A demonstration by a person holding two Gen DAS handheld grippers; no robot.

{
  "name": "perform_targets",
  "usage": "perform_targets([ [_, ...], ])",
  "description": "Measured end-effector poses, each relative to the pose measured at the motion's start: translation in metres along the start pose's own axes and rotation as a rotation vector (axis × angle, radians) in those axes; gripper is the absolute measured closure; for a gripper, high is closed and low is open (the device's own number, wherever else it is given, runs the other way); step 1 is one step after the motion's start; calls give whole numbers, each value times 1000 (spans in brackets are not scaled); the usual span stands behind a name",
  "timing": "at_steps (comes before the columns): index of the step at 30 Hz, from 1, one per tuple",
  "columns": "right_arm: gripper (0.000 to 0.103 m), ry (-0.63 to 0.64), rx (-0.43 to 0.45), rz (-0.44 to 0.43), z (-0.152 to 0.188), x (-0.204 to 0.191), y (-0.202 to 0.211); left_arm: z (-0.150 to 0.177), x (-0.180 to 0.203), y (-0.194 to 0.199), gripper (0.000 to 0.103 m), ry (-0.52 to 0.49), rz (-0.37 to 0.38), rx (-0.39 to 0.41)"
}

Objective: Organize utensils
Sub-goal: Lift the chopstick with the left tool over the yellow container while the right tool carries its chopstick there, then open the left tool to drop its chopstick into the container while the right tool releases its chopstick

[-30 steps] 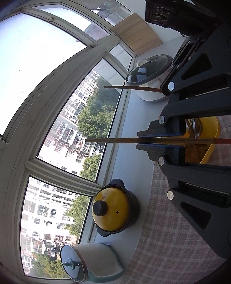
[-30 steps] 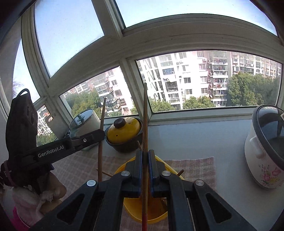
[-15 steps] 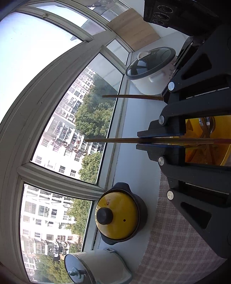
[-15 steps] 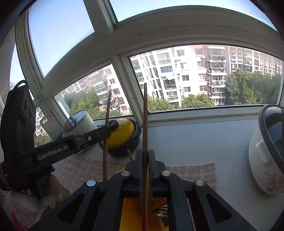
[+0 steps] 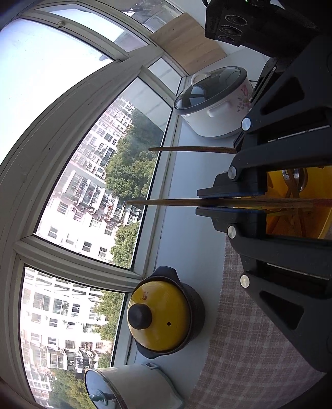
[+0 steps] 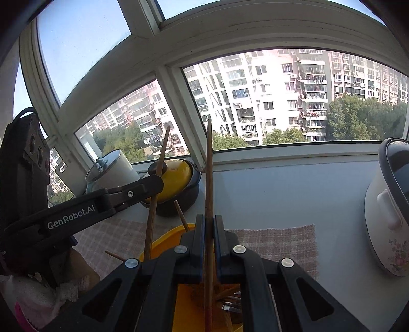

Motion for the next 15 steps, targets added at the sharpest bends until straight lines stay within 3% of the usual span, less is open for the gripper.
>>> perform_targets([
  [7, 99, 1, 13, 10, 3, 0, 8, -9, 0, 4, 99, 30, 16, 2],
  [15, 99, 0, 27, 14, -1, 1, 11, -16, 8, 1, 99, 3, -28, 84],
])
Point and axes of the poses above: each gripper's, at about its wrist camera, not at the fingertips, and y roughly against the way its jaws point, x to its right, z to its underside, the point moved 4 cm from there along -y, roughly the way its jaws point, and after that the axes turned 14 degrees about -z, right-handed, at the moved point
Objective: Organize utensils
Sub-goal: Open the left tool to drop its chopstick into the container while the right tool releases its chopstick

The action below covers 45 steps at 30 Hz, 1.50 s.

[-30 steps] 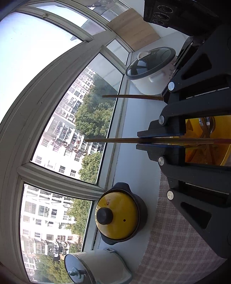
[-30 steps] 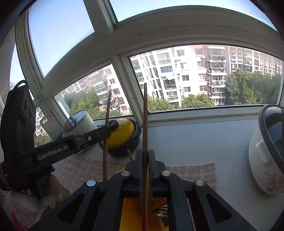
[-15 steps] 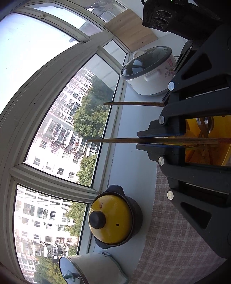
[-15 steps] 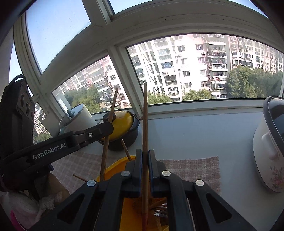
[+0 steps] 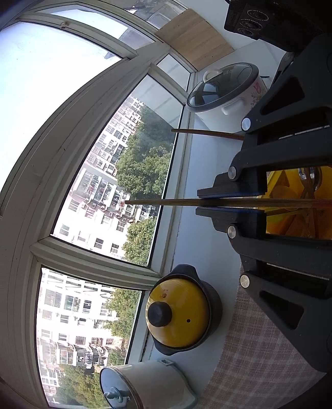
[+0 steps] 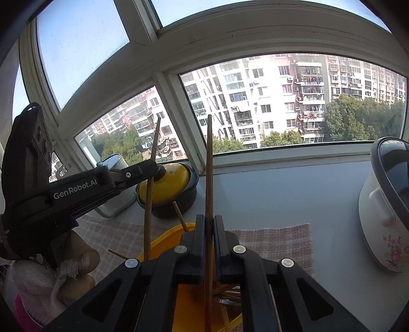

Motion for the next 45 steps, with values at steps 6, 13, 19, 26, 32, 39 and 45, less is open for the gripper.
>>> perform_targets([
  [6, 99, 5, -7, 0, 3, 0, -1, 15, -2, -5, 99, -25, -6, 4],
  [13, 99, -3, -22, -6, 11, 3, 1, 28, -10, -1, 99, -32, 1, -31],
  [19, 99, -9, -34, -9, 17, 4, 4, 35, -11, 6, 99, -47, 4, -55],
  [26, 99, -17, -55, -9, 28, 3, 7, 41, -10, 16, 99, -54, 15, -73],
  [32, 92, -19, -72, 3, 35, 1, 10, 50, -13, 22, 99, -60, 8, -96],
  [39, 75, -19, -78, 10, 45, -4, 18, 60, -18, 34, 94, -73, 6, -118],
  [45, 70, -9, -71, 27, 51, -11, 28, 65, -21, 48, 78, -77, -2, -111],
])
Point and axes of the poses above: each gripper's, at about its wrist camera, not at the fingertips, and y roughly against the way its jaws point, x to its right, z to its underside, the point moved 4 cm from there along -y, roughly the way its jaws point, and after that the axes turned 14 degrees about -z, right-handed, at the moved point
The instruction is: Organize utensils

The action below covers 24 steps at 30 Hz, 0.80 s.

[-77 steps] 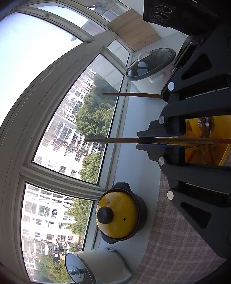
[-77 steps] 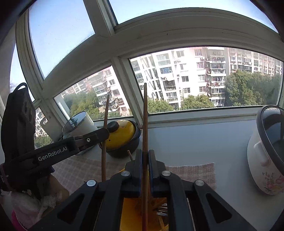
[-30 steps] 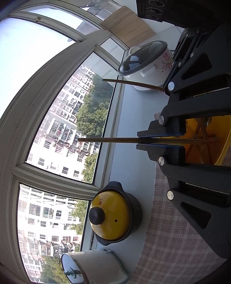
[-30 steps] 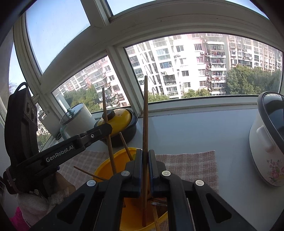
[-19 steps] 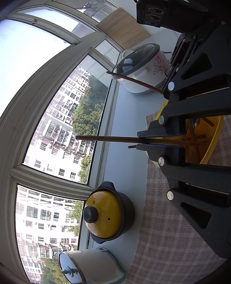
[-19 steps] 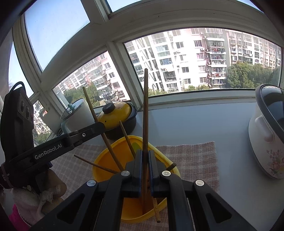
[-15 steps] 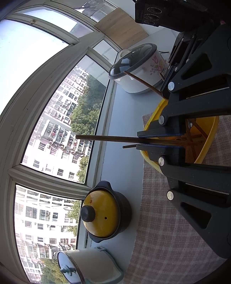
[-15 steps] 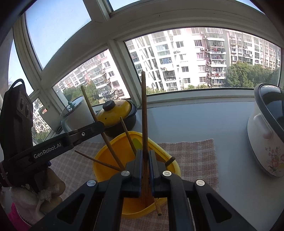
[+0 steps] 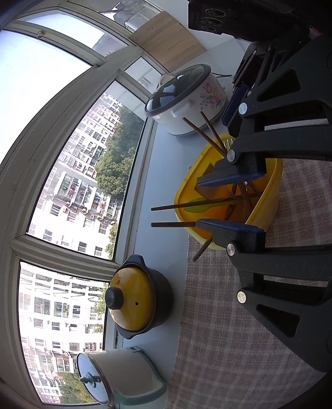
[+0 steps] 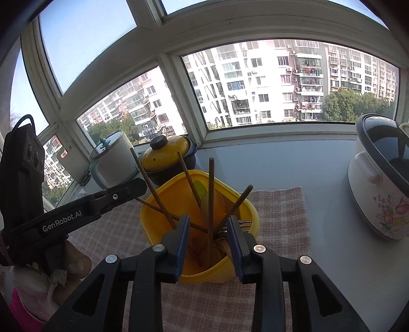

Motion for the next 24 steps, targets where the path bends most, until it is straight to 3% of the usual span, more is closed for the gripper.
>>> perform_targets([
  [20, 55, 82, 23, 82, 16, -30, 29, 29, -10, 33, 78, -33, -57, 21],
  [24, 46, 114, 33, 116, 17, -37, 33, 33, -16, 38, 67, -39, -85, 33],
])
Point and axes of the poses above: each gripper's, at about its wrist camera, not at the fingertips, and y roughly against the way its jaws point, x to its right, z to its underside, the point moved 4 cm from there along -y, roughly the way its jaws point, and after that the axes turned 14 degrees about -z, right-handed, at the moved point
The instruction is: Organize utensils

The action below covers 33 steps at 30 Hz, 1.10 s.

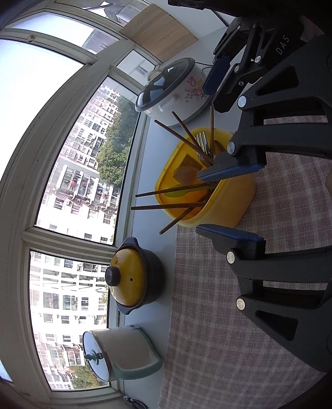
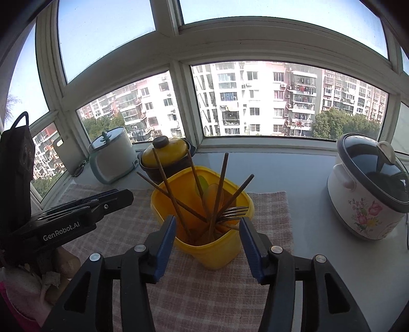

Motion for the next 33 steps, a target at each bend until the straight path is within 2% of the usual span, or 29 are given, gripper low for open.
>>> perform_targets([
  [2, 45, 15, 3, 17, 0, -3, 3, 3, -2, 3, 67, -10, -13, 6],
  [5, 34, 34, 11, 33, 1, -7, 8, 7, -5, 8, 67, -29, -32, 13],
  [7, 31, 46, 18, 47, 2, -9, 12, 10, -8, 12, 66, -35, -42, 19],
  [9, 23, 52, 29, 58, 3, -11, 17, 12, -9, 17, 52, -40, -50, 25],
  [13, 13, 48, 60, 65, 4, -12, 28, 17, -11, 30, 45, -48, -64, 48],
  [18, 3, 52, 88, 85, 4, -14, 39, 24, -7, 47, 30, -88, -83, 84],
  [21, 0, 55, 111, 99, 5, -16, 47, 28, -7, 58, 21, -100, -91, 101],
  [23, 0, 54, 117, 103, 6, -17, 50, 30, -7, 63, 20, -101, -100, 105],
  [28, 0, 51, 131, 109, 7, -20, 55, 36, -9, 70, 14, -127, -170, 100],
  [33, 0, 45, 147, 117, 6, -21, 57, 41, -10, 77, 2, -149, -215, 125],
])
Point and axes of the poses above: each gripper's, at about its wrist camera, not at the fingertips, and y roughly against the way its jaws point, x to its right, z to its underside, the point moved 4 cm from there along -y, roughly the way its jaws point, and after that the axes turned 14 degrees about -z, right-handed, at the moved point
